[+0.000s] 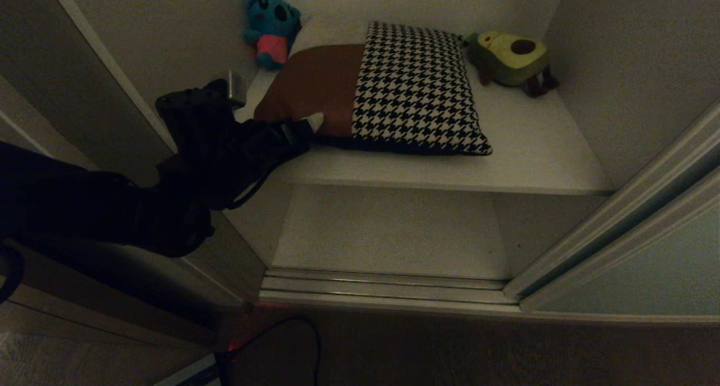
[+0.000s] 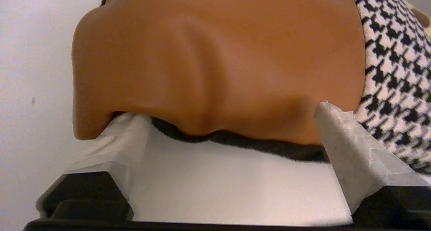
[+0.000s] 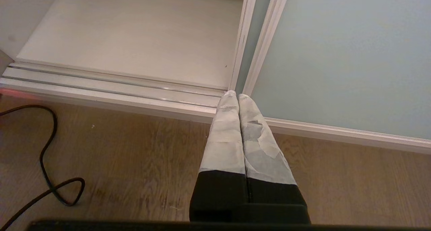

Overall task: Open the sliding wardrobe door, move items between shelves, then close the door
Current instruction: Place the pillow on the lower shelf

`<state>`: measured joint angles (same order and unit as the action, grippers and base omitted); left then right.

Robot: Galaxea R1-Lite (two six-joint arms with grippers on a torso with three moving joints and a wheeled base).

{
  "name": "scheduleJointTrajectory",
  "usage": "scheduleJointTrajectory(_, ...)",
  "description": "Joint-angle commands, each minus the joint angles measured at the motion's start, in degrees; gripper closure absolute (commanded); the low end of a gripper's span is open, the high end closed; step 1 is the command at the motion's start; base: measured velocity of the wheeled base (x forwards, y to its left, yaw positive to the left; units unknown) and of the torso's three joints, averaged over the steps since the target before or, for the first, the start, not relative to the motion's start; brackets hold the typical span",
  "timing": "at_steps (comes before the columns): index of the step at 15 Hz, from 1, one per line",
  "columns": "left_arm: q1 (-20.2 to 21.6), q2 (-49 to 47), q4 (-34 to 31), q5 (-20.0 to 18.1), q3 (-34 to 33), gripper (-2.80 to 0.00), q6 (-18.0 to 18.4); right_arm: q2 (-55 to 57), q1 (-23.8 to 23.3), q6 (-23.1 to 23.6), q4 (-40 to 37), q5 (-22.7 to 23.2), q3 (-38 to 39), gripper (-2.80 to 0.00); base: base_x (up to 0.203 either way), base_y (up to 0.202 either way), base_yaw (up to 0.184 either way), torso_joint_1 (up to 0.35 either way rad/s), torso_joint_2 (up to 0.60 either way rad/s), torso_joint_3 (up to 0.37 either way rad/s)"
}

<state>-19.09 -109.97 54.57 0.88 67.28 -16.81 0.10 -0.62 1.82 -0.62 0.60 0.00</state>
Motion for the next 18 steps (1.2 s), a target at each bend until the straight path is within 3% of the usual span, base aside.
scheduleJointTrajectory(1,0.0,-2.0,0.4,0.1,2.5,0.0,0.0,0.0,0.0,0.0,0.0,0.0,0.2,0.0,0.0,0.0,0.0,0.0,0.0,0.0)
scheduleJointTrajectory(9,-1.0,2.3,-0.5,0.2,2.2,0.0,-0.1,0.0,0.0,0.0,0.0,0.0,0.2,0.0,0.0,0.0,0.0,0.0,0.0,0.0)
scheduleJointTrajectory(16,-4.2,16.9,-15.5,0.4,-4.1,0.0,1.7,0.0,0.0,0.1,0.0,0.0,0.2,0.0,0.0,0.0,0.0,0.0,0.0,0.0)
scheduleJointTrajectory(18,-4.9,21.4,-22.3,0.4,-5.2,0.0,2.1,0.0,0.0,0.1,0.0,0.0,0.2,0.0,0.0,0.0,0.0,0.0,0.0,0.0)
